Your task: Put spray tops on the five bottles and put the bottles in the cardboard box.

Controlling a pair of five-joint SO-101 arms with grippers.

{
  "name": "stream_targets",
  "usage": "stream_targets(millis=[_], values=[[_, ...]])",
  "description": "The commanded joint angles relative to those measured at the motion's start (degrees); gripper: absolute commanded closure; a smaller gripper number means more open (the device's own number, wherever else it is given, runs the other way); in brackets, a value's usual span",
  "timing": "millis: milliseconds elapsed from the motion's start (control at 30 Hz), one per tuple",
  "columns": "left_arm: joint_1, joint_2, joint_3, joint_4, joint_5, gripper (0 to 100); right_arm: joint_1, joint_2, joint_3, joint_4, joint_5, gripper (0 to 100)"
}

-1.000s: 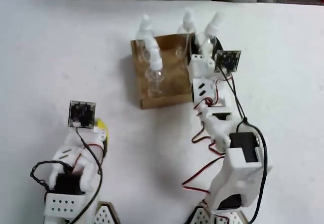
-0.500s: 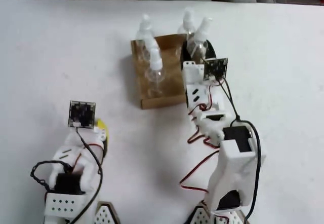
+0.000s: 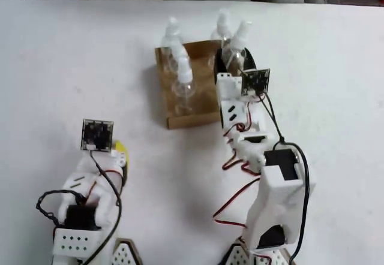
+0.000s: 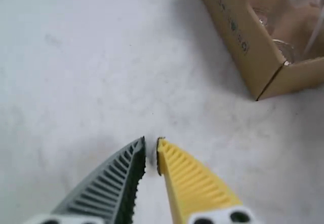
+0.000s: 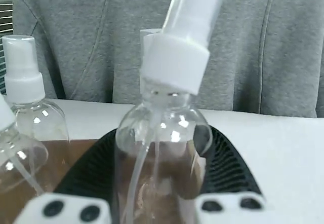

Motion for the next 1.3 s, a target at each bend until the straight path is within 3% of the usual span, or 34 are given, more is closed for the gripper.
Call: stream_targets(millis=[0,200,367,467,600,833,1033,1133,1267], values=[[-0.22,-0.66,-0.18,-1.41,-0.09,94,0.48,-6.37,1.93,-1.19,0.35,98.2],[0.48,-0.66,-0.26,-2.99,0.35,94,0.22,-19.3,10.46,1.8,0.18,98.2],[5.76,-0.75,-1.14,-6.68,0.7,94,1.36,-31.25,13.63,14.29,-5.8,98.2],[9.36,-0.75,-6.07,-6.51,5.54,94,1.54,-39.43,14.95,24.4,-6.15,98.2],[16.84,-0.75,-13.36,-3.43,11.69,94,1.19,-50.77,16.44,37.67,-6.33,98.2],[37.93,-0.75,-18.11,-2.55,12.57,94,-2.68,-67.21,16.26,59.3,-6.33,98.2],[52.09,-0.75,-17.85,-4.84,12.57,94,-8.66,-79.6,17.14,73.63,-8.79,98.2],[54.64,-0.66,-15.3,-9.05,12.22,94,-12.18,-85.49,18.11,81.45,-12.48,98.2],[52.97,-0.66,-9.93,-15.65,12.13,94,-15.34,-95.52,18.37,95.16,-13.54,98.2]])
